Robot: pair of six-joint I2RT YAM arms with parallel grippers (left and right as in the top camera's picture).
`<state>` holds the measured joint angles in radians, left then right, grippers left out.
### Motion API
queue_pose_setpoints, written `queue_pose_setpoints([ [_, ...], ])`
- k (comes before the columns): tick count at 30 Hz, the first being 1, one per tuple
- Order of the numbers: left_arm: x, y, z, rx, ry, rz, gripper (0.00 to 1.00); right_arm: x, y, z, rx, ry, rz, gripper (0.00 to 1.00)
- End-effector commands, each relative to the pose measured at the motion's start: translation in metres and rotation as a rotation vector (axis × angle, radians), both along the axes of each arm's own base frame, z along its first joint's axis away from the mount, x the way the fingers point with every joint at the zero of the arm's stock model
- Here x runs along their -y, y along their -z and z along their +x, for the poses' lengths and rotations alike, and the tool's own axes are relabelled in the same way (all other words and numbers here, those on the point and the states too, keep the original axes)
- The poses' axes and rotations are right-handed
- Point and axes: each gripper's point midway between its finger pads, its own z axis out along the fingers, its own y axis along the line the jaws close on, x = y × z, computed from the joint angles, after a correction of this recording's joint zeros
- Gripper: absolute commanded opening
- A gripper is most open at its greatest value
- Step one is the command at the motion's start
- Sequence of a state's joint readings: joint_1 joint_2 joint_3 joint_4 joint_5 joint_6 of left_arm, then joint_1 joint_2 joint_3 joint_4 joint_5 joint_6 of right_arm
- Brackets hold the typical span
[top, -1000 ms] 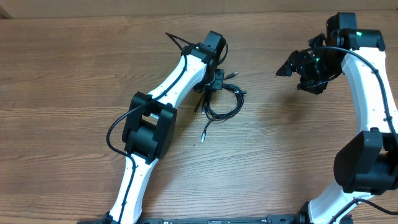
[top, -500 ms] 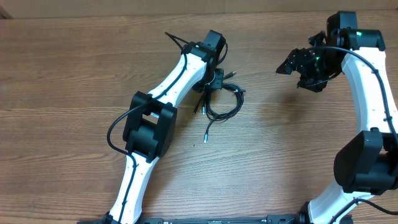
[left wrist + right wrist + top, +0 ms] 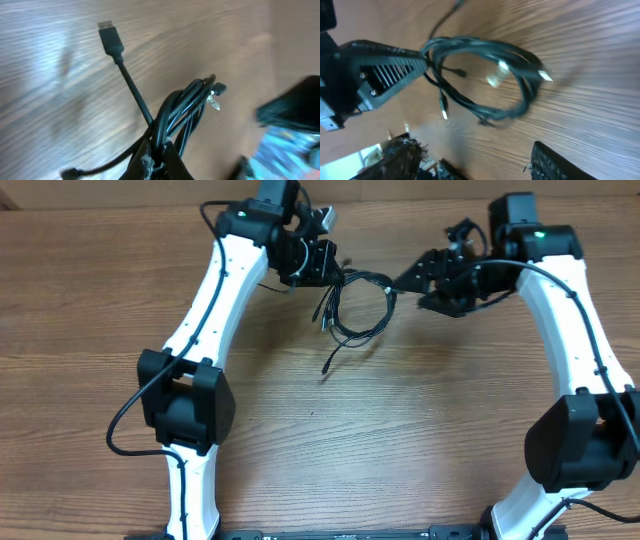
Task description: Untangle cables
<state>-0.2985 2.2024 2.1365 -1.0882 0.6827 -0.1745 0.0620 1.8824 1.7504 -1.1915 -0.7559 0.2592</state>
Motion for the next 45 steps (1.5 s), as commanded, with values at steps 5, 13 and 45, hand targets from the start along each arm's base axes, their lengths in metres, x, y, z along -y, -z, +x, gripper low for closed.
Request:
queue_pose_setpoints([
  [5, 0.006, -0.032, -0.014, 0.001, 0.076, -0.133, 0.04, -0.036, -0.004, 0.015, -0.046, 0.158, -0.048, 0.61],
  [13, 0.006, -0.03, -0.015, -0.046, 0.038, -0.13, 0.04, -0.047, 0.019, 0.026, -0.114, 0.368, -0.128, 0.54],
  [45, -0.007, -0.006, -0.014, -0.053, -0.025, 0.045, 0.04, -0.073, 0.09, 0.026, -0.108, 0.118, -0.079, 0.34],
])
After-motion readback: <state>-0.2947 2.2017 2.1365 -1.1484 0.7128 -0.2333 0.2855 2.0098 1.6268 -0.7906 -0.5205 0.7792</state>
